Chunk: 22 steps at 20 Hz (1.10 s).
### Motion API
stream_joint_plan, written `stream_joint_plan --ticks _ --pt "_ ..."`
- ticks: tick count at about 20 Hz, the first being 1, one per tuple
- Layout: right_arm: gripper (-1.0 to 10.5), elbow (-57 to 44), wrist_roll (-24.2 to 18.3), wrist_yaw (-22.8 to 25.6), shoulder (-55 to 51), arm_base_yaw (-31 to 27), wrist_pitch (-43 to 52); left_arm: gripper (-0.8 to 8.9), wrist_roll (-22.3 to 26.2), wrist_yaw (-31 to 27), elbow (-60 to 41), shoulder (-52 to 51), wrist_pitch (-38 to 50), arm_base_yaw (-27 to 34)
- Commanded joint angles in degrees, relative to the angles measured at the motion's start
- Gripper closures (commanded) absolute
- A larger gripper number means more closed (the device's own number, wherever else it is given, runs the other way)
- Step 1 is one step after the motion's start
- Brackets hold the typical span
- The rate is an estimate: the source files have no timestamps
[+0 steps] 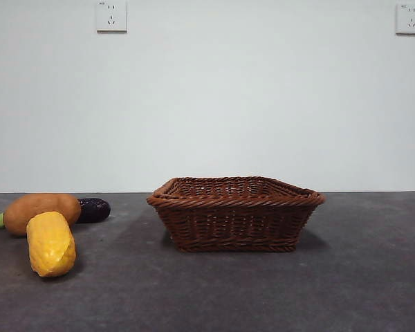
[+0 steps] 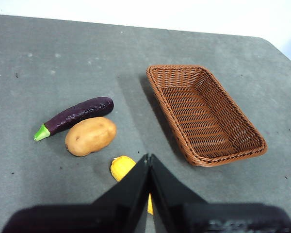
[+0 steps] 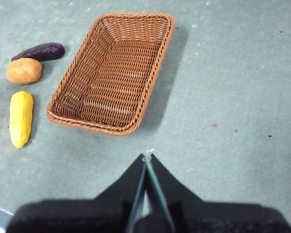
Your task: Help me put the vegetables on the table into the basket
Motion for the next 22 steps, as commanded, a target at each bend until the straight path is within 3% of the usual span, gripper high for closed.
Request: stream_joint_plan --ticks 1,5,6,8,9,11,12,22 --pt "9.5 0.17 -0.68 -1.25 -0.2 0.07 0.2 8.18 0.81 0.26 0.2 0.42 0.15 -0.22" --pt "9.3 0.17 -0.66 -1.9 -0.2 0.07 0.22 7.94 0.79 2.03 0.2 1.42 0.2 -0.22" --pt "8.7 0.17 -0.66 -1.9 -0.2 0.07 0.2 6.96 0.79 3.56 0.2 1.7 0.35 -0.22" --pt "6.7 0.17 -0.63 -2.36 -0.17 0.07 0.13 3.23 0.79 5.57 0.2 2.51 0.55 -0.22" --pt "5.7 0.17 -0.61 -2.86 0.04 0.07 0.13 1.81 0.79 5.9 0.22 3.08 0.55 -0.22" --pt "3.8 0.17 -0.57 -3.19 0.2 0.07 0.0 1.56 0.79 5.92 0.2 4.0 0.22 -0.22" --pt "3.6 0.17 -0.57 -3.21 0.2 0.07 -0.09 1.56 0.79 6.23 0.2 4.37 0.13 -0.22" --pt "3.5 0.17 -0.46 -5.97 4.35 0.09 -0.37 1.56 0.76 6.32 0.2 6.32 0.59 -0.22"
